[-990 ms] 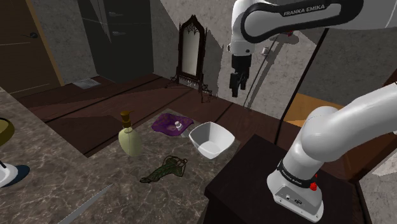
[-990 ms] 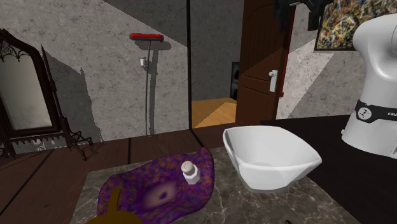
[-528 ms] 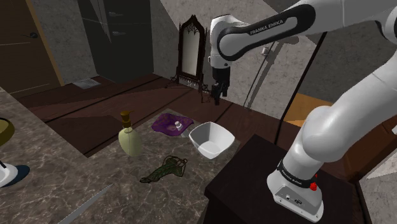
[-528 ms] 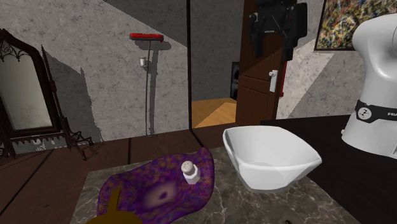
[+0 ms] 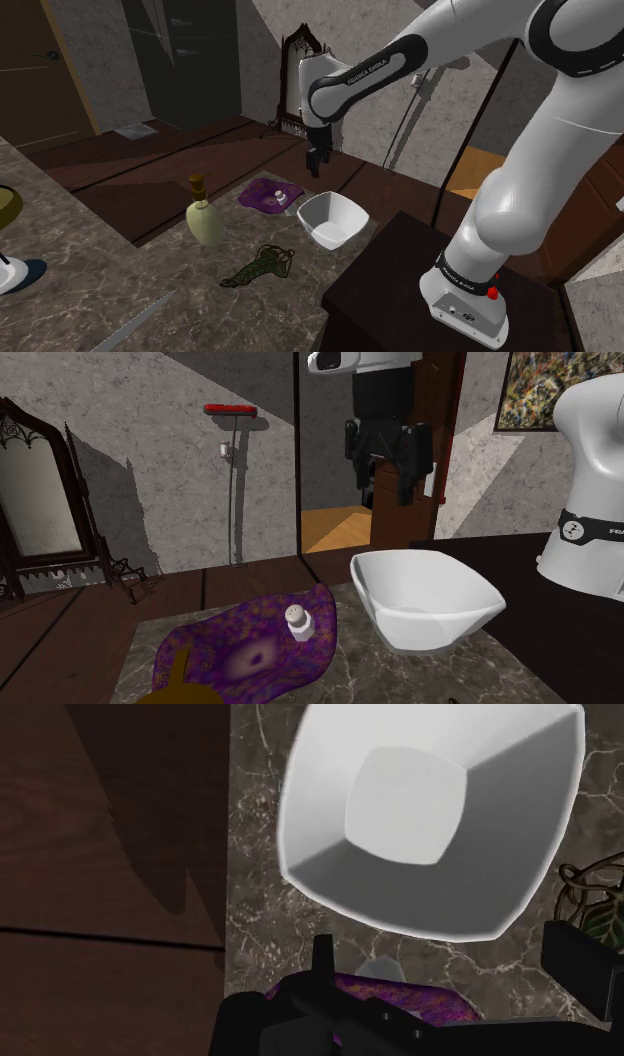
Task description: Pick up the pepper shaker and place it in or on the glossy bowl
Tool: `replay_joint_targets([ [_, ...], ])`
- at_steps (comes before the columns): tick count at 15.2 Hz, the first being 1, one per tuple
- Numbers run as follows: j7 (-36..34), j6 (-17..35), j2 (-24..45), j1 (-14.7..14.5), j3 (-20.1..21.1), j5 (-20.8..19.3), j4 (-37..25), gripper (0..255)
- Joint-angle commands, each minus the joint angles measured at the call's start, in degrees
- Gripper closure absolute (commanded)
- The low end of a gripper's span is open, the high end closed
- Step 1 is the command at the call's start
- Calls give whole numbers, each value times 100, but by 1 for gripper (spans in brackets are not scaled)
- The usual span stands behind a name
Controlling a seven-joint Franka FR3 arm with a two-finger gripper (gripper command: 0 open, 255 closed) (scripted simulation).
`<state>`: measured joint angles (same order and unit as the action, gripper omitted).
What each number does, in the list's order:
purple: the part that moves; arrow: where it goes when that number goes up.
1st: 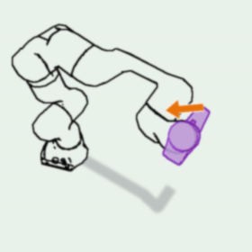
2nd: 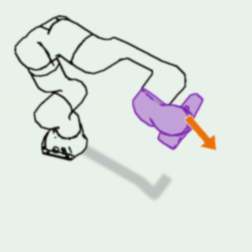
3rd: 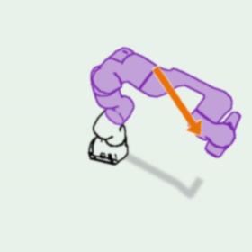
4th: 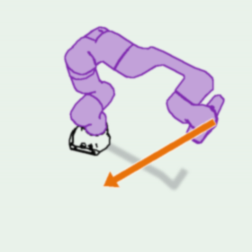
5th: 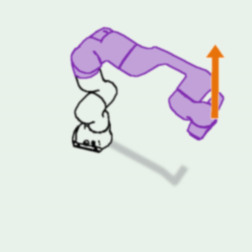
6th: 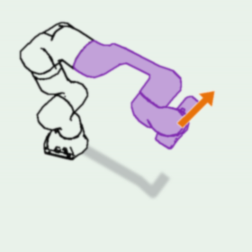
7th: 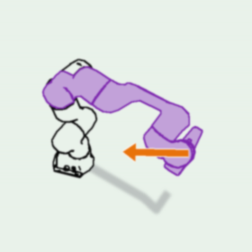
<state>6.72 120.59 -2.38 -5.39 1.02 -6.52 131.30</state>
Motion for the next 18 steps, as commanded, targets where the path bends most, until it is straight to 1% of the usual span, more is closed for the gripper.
replay_joint_targets([
  [1,35,181,440,-20,22,-77,-285,0],
  [7,31,630,1742,-141,99,-336,-1189,0],
  [14,56,839,3216,-340,127,-630,-2506,0],
  [18,31,1080,3395,-328,96,-670,-2446,0],
])
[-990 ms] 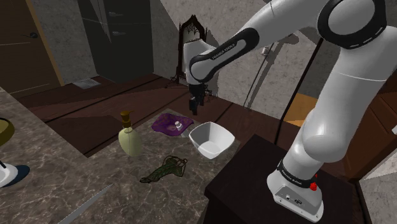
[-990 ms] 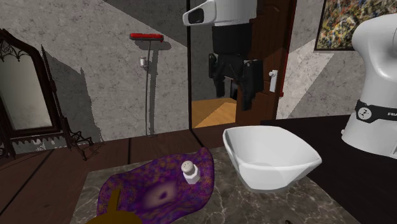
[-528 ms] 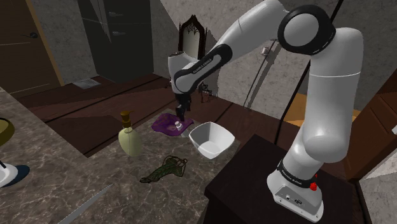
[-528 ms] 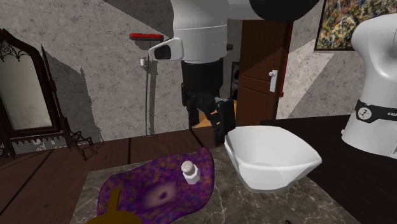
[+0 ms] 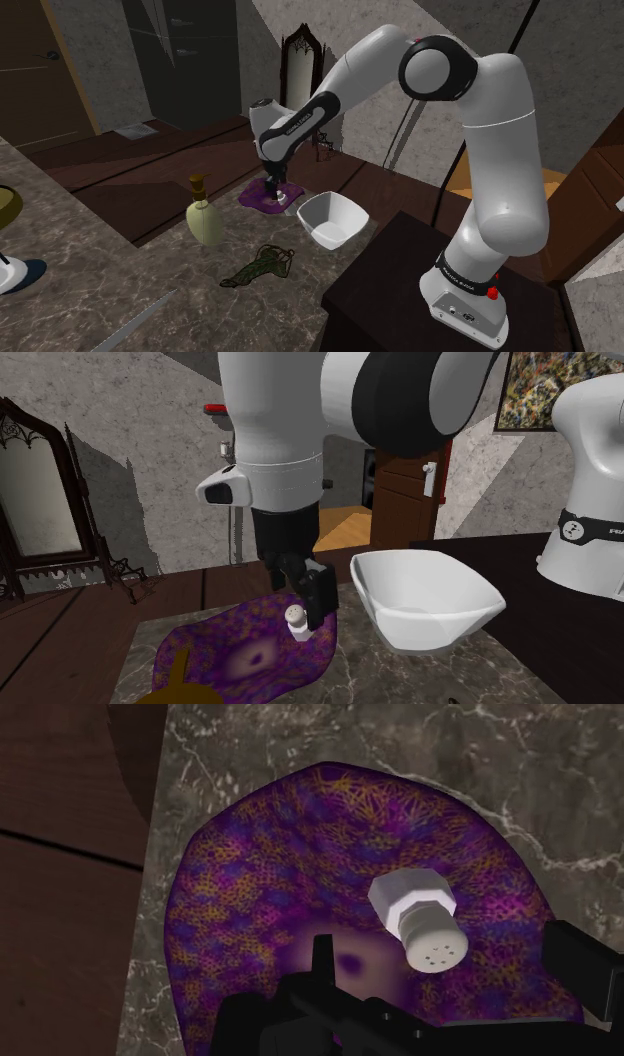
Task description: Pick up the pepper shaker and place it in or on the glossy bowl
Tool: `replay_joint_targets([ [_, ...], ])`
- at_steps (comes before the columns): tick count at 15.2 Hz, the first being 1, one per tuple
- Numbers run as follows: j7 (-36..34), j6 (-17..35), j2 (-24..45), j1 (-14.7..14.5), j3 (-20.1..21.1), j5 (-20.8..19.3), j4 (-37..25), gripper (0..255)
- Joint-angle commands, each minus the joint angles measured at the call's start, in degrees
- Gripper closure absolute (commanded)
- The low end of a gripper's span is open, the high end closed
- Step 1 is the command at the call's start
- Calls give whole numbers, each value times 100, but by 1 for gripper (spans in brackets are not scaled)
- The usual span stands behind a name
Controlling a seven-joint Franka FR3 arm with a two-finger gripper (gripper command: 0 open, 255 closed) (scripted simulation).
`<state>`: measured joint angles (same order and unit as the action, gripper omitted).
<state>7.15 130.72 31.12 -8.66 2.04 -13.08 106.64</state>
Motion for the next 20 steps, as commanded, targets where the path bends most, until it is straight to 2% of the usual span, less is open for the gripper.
replay_joint_targets([
  [1,-18,125,91,1,-14,-24,31,0],
  [4,-35,275,216,9,-34,-50,55,0],
  [11,-35,274,216,9,-34,-50,55,0],
  [12,-35,274,216,9,-34,-50,55,255],
  [20,-35,273,215,8,-34,-50,56,255],
])
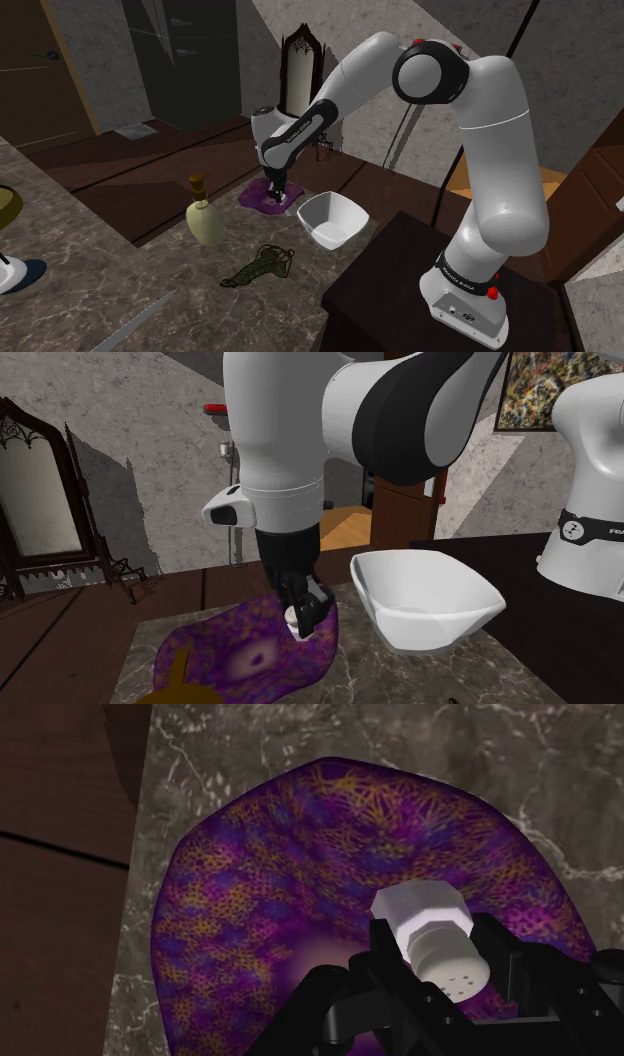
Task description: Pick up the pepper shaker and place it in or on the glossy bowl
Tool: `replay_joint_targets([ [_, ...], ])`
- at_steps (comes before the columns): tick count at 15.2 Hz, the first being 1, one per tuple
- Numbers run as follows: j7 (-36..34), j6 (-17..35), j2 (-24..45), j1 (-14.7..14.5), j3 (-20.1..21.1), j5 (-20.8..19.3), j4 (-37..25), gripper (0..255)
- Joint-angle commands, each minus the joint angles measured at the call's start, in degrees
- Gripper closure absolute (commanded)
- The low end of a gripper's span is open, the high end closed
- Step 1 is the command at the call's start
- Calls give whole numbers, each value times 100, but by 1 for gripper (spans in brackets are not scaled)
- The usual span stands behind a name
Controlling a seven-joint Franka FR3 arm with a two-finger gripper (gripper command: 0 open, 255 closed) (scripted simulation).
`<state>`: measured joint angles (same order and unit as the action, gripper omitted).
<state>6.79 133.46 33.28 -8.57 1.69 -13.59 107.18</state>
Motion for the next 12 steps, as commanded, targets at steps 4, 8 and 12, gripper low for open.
replay_joint_targets([
  [4,39,-154,-173,9,19,29,17,255],
  [8,89,-369,-391,19,41,68,17,255],
  [12,141,-592,-599,28,60,107,-1,255],
])
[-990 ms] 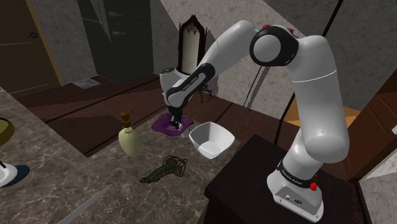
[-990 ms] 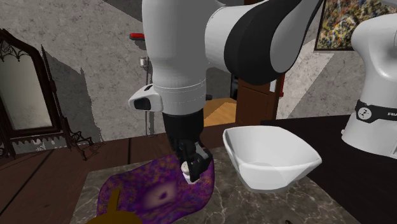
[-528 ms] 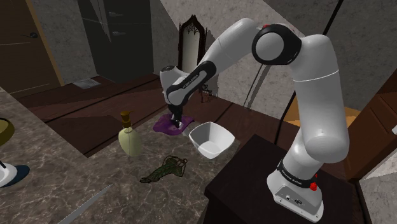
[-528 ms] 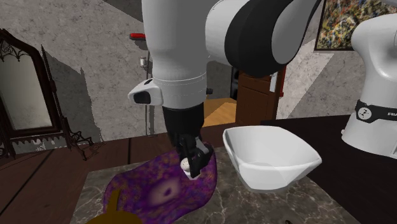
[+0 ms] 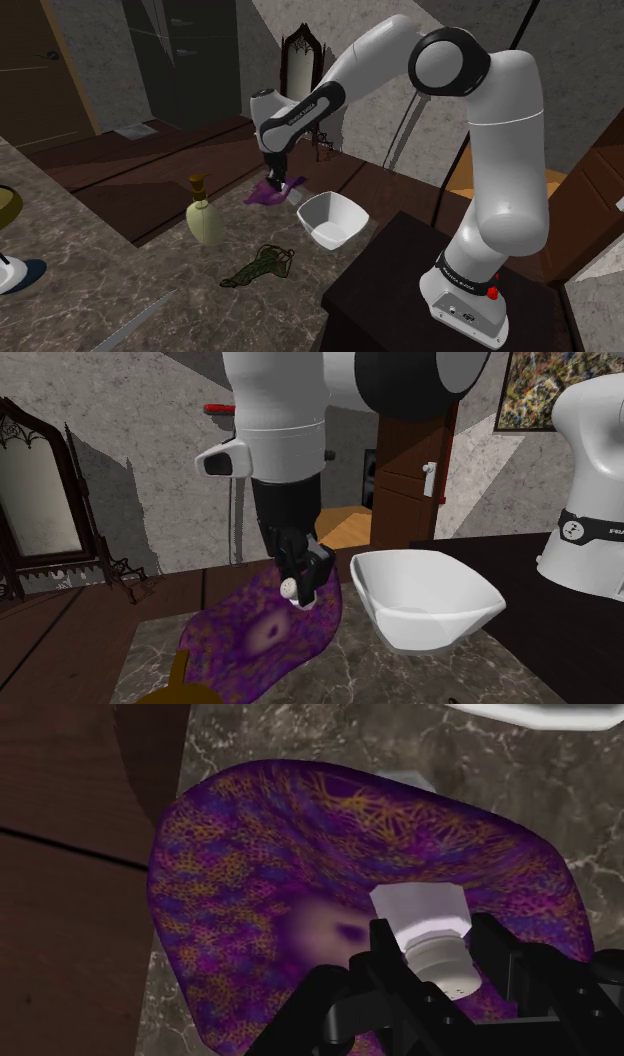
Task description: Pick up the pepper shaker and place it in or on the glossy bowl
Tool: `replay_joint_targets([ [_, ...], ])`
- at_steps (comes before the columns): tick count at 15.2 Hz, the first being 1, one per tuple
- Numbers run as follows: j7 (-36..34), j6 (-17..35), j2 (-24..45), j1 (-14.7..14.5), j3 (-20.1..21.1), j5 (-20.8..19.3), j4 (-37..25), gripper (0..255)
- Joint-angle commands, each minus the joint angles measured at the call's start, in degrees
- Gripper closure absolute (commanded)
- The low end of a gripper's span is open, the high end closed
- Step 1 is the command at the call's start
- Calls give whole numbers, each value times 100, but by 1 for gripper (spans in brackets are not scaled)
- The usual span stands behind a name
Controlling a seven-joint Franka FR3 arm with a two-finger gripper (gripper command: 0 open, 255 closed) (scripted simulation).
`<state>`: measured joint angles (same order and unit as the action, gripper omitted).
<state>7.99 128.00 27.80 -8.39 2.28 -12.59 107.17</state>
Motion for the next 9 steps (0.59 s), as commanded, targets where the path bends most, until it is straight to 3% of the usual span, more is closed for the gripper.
replay_joint_targets([
  [1,34,-103,-101,12,5,17,-8,255],
  [9,135,-574,-472,23,36,91,-116,255],
])
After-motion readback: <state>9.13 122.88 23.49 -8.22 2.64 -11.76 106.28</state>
